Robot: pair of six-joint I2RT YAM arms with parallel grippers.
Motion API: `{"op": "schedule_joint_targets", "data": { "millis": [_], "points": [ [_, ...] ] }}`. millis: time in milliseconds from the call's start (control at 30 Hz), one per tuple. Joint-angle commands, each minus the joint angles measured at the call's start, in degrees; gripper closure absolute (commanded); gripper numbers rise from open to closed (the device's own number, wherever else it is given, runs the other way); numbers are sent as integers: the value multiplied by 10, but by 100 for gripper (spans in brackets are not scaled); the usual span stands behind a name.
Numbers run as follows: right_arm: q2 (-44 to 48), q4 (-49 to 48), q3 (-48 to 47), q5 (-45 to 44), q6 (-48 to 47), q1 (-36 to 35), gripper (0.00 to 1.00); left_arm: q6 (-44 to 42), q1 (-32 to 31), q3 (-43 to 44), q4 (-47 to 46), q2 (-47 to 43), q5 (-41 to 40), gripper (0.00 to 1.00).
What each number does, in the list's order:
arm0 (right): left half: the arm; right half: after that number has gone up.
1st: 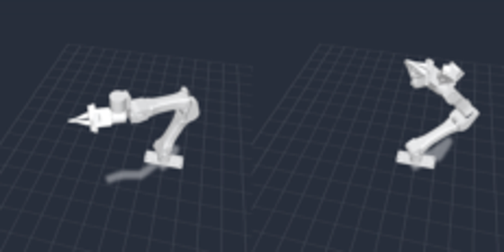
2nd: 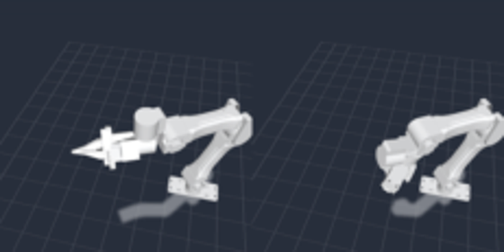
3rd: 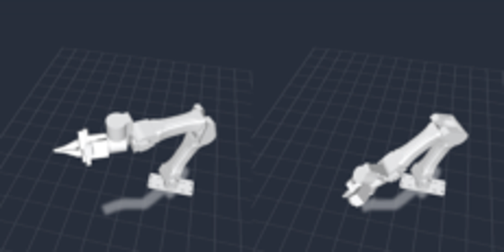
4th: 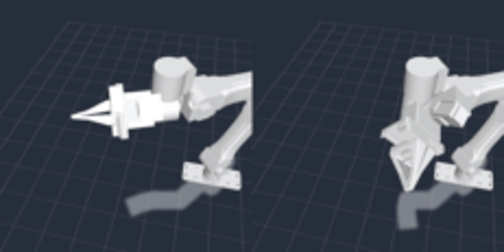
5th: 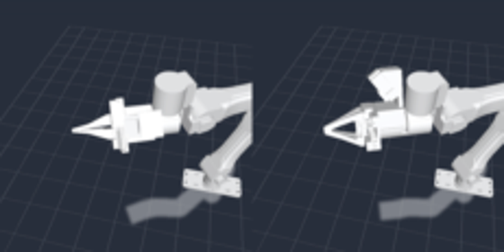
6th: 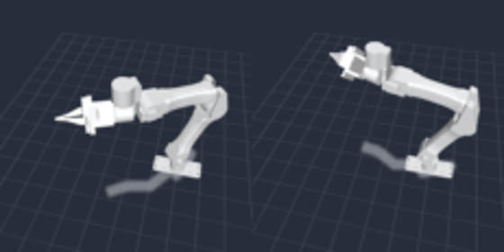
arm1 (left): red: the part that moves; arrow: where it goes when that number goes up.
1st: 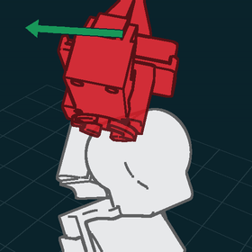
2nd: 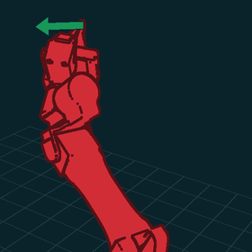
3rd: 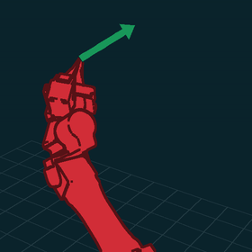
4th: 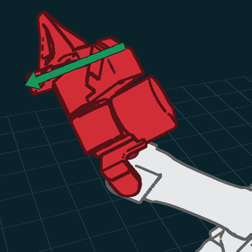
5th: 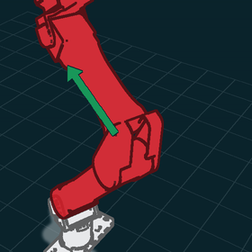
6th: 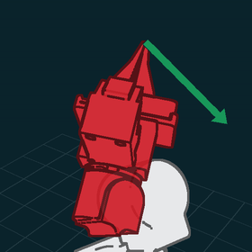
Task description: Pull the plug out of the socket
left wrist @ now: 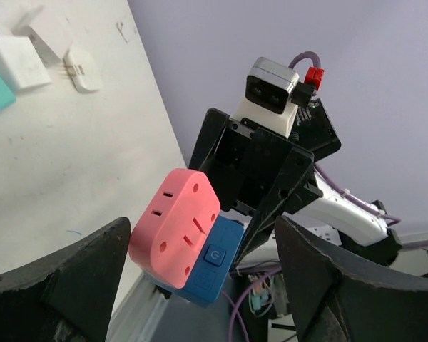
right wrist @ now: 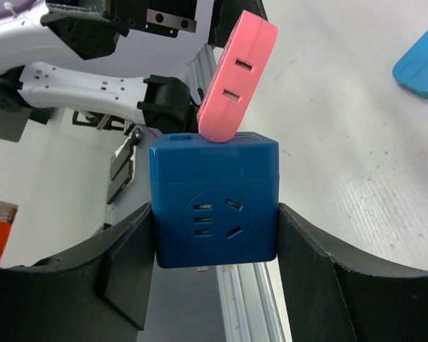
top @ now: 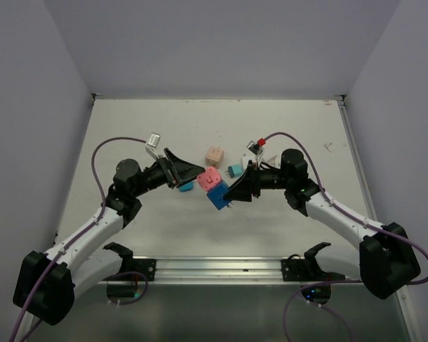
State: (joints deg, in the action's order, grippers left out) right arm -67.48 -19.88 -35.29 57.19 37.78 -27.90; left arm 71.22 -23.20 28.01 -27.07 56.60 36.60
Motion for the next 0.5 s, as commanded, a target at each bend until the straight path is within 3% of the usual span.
{"op": "schedule_joint_targets", "data": {
  "millis": [0,233,467],
  "points": [
    [-8,-82,11,-21,62,0,100,-65,4,16,17,-28,-37,14],
    [-34,-140,4,-31,98,0,100,-66,-1,-4,1,-40,-57,12],
    [-45,-186,-2,-43,128,0,100,-51,-1,-20,97,-89,-162,6]
  ]
}}
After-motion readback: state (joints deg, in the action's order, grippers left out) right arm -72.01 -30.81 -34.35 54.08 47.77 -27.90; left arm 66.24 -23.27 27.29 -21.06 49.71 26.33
